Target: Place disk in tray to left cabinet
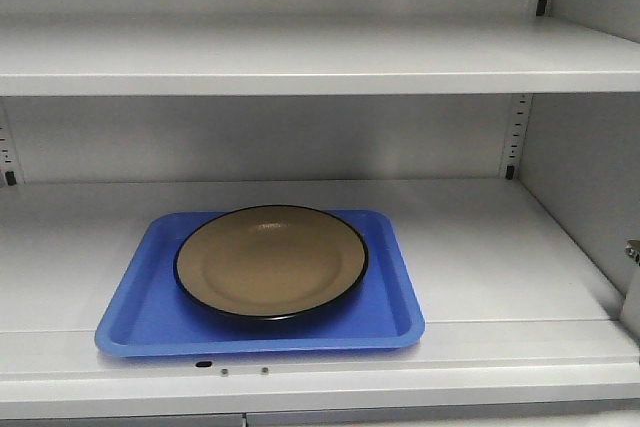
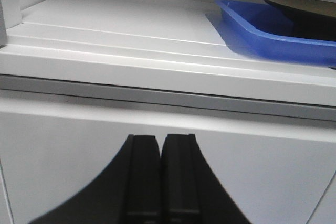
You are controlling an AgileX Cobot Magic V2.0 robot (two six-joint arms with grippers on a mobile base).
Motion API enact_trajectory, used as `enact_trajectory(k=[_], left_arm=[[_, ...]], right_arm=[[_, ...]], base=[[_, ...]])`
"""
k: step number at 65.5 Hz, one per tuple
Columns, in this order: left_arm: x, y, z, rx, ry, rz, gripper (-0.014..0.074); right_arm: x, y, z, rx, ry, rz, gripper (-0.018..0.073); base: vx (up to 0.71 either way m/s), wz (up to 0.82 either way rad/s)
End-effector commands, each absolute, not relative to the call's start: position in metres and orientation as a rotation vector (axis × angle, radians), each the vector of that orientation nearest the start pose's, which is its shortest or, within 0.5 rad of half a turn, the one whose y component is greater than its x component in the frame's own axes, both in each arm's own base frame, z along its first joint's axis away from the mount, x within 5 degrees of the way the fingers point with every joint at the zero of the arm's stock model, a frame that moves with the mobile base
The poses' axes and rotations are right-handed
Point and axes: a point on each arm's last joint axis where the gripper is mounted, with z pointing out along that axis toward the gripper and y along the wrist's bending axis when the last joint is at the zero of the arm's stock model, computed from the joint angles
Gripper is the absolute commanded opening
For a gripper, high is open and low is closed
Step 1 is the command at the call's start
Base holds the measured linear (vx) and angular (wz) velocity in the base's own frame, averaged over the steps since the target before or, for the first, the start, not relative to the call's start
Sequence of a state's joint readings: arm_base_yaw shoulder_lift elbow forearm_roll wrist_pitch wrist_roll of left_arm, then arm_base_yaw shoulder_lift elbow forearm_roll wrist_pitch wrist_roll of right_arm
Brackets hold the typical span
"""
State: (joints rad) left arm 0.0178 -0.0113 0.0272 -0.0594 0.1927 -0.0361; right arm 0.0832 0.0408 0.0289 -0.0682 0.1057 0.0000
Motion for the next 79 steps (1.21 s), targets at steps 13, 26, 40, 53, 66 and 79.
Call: enact_trajectory(k=[13, 26, 40, 53, 66, 79], left_arm=[[0.0571, 0.0004, 0.1877, -0.093, 1.631, -0.071, -0.0006], [0.0570, 0.0004, 0.1876, -0.093, 1.631, -0.071, -0.0006], [0.0569, 0.0004, 0.1876, -0.093, 1.630, -0.071, -0.0006], [0.0569, 0.0004, 0.1876, -0.093, 1.630, -0.071, -0.0006], [0.0569, 0.0004, 0.1876, -0.093, 1.630, -0.071, -0.0006], [0.0569, 0.0004, 0.1876, -0.093, 1.630, -0.071, -0.0006]], right_arm=[[0.0601, 0.0047, 0.1919, -0.124, 1.574, 0.001, -0.0006], [0.0564, 0.0045, 0.1969, -0.121, 1.507, 0.000, -0.0006], [0.0566, 0.0045, 0.1964, -0.122, 1.516, -0.001, -0.0006], [0.0566, 0.0045, 0.1961, -0.122, 1.519, -0.001, -0.0006], [0.0566, 0.0045, 0.1961, -0.122, 1.519, -0.001, -0.0006], [0.0566, 0.0045, 0.1961, -0.122, 1.519, -0.001, -0.0006]], base=[[0.00, 0.00], [0.00, 0.00], [0.00, 0.00], [0.00, 0.00], [0.00, 0.00], [0.00, 0.00]])
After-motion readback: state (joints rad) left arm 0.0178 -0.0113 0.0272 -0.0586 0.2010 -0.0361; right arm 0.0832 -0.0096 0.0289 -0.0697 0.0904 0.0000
